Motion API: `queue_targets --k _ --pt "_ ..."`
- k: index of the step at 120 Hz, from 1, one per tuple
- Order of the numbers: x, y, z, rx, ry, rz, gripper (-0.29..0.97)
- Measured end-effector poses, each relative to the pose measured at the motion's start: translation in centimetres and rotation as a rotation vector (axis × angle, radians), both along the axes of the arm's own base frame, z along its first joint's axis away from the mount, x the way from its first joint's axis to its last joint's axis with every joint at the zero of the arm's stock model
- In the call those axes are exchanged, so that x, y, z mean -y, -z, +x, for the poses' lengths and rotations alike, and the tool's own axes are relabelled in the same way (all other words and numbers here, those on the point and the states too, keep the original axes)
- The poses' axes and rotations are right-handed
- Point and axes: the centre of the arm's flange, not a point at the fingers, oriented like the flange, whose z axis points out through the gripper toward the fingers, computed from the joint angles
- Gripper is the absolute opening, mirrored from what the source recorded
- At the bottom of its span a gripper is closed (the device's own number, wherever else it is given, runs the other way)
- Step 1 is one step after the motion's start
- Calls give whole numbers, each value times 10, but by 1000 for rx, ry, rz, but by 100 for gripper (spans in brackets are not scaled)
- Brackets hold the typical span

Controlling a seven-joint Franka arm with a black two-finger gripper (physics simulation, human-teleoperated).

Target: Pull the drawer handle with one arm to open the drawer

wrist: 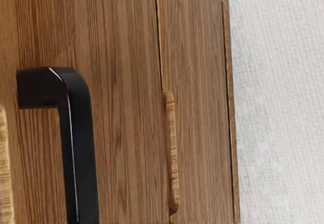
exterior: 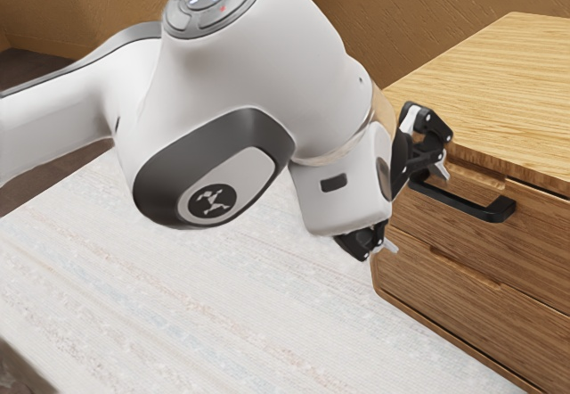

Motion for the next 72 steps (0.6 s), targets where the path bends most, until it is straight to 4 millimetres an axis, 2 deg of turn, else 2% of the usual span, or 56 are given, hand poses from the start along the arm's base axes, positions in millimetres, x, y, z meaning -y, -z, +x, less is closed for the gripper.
queue_targets --k 36,72 --pt "-1 19 21 4 -21 5 68" --pt "-2 34 29 29 -24 5 68"
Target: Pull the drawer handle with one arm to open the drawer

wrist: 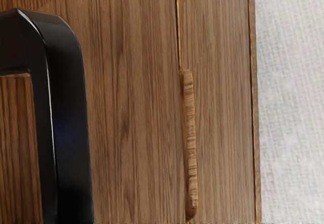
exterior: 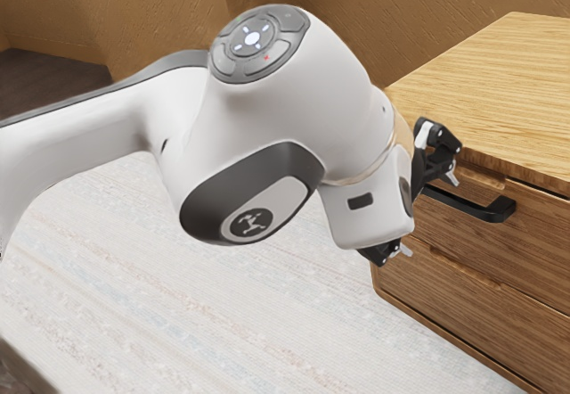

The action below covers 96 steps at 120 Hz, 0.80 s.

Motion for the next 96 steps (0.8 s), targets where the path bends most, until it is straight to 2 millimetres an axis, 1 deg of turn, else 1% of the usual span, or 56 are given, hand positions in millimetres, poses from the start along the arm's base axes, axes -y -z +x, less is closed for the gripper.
queue_targets --k 16,24,32,39,42,45,53,66,81,96 --pt "-1 9 5 -4 -4 7 71" --pt "1 14 7 -9 -5 9 76" --pt "1 16 7 -10 -4 11 75" --pt "1 18 4 -13 -3 15 76" --pt "0 19 2 -13 -3 17 73" --pt "0 19 0 -13 -3 19 68" --pt "-2 18 -6 -10 -3 21 66" --pt "-5 17 -11 -10 -8 22 68" --pt "-6 12 -18 -5 -10 21 68" --pt "-7 13 -29 -12 -9 26 68"
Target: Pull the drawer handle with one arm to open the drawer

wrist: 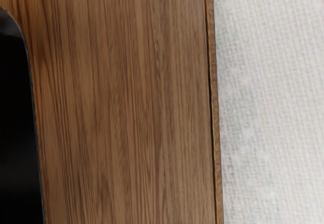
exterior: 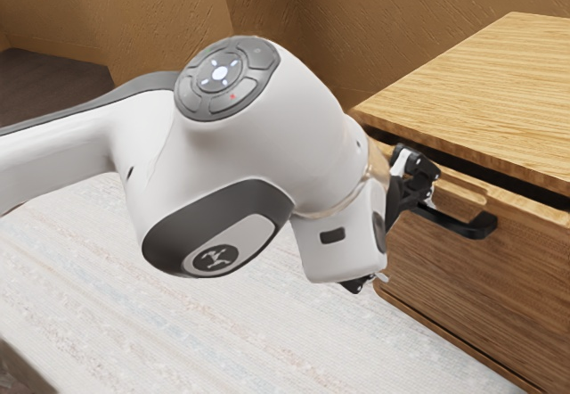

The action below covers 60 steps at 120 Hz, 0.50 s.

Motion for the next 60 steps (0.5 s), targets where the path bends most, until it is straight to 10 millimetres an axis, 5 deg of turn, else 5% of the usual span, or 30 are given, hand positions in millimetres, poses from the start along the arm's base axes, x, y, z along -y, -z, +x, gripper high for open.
queue_targets --k 23,60 --pt "12 -10 -25 12 31 -5 68" --pt "-2 -4 -48 2 18 1 68"
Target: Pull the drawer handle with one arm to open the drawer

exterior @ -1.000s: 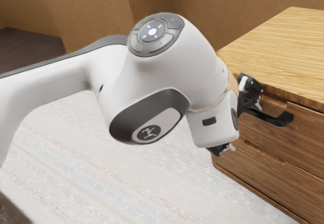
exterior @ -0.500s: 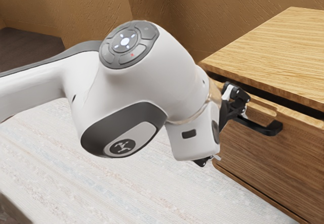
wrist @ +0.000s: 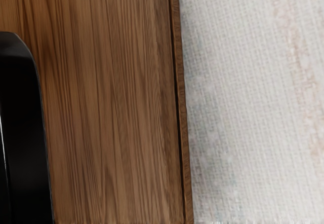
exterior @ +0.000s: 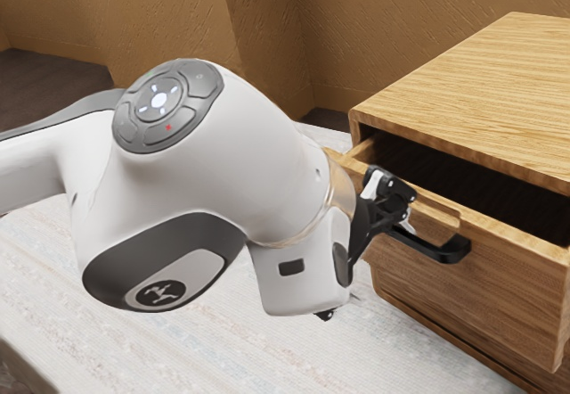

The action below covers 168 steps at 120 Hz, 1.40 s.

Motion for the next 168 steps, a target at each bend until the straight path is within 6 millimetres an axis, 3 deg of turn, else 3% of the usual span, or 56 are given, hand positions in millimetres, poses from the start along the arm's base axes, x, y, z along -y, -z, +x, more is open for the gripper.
queue_targets --k 90,168 --pt "-22 10 -54 -8 -18 -4 68" --pt "-28 -7 -98 -41 -36 18 63"
